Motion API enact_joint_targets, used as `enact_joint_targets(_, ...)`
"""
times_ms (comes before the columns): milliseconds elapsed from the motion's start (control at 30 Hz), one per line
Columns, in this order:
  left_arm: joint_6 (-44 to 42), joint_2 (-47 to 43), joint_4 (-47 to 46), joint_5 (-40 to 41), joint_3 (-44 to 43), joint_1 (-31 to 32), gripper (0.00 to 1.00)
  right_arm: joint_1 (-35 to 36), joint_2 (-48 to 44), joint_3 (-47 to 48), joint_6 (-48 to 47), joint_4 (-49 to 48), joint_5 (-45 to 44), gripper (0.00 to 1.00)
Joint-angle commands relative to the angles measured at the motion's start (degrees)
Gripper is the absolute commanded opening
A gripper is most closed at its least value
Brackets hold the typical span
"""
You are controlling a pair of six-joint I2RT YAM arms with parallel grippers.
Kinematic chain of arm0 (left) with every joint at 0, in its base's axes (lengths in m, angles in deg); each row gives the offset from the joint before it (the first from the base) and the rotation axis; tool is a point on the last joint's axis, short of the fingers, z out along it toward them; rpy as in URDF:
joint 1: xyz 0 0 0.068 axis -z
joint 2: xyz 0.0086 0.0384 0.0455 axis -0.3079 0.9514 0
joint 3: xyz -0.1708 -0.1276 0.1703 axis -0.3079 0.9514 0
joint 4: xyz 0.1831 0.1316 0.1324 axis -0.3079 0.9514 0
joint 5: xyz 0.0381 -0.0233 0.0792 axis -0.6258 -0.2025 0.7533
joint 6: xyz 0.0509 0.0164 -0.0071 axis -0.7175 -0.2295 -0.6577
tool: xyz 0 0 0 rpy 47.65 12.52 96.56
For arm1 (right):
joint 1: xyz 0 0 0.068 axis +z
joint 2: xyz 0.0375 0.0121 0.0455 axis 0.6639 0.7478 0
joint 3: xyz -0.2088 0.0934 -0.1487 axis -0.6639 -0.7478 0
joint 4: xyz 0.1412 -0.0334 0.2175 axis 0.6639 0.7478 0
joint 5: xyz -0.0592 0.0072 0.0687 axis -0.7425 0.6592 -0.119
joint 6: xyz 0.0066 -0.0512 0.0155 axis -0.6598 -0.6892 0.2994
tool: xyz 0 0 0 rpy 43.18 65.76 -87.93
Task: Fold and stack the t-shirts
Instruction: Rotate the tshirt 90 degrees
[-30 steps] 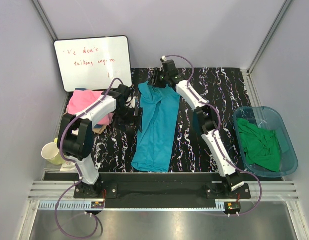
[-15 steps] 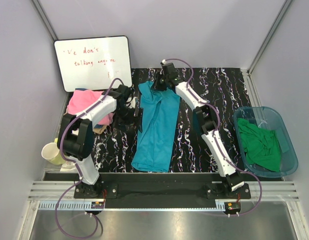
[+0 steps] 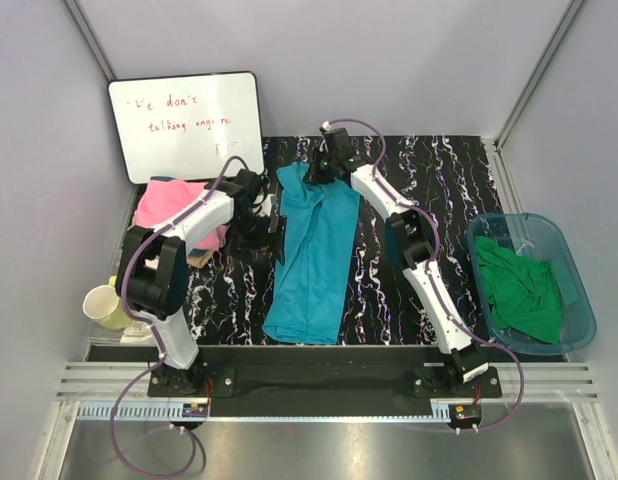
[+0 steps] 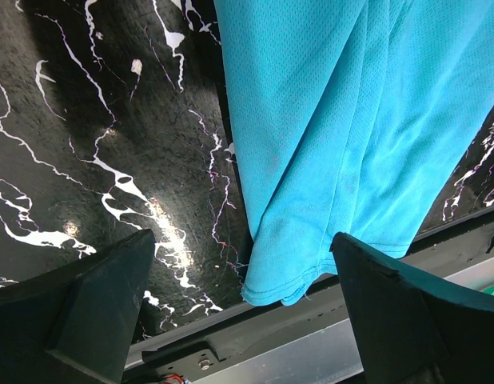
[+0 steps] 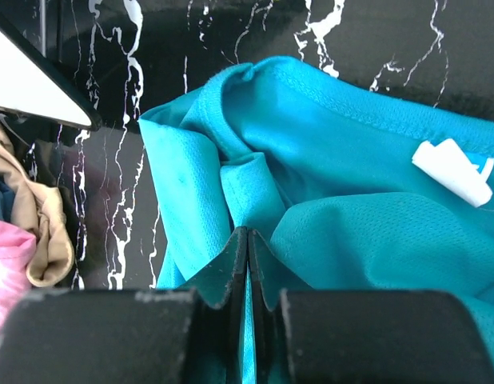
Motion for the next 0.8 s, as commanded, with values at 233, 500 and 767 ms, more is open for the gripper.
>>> enact_joint_targets(233, -1.4, 1.3, 0.0, -0.6, -3.8, 0.1, 0.99, 0.2, -9.6, -1.7, -4.6, 0.1, 0.1, 0.04)
enact_joint_targets(500, -1.5, 2.2, 0.2, -0.6, -5.2, 0.1, 0.99, -0.2, -11.7, -1.7, -7.2, 2.0, -1.0, 0.37)
enact_joint_targets(767, -2.2, 3.8, 0.8, -0.3, -8.0, 0.0, 0.99, -0.1, -12.2, -3.5, -9.0, 4.1, -0.4, 0.92)
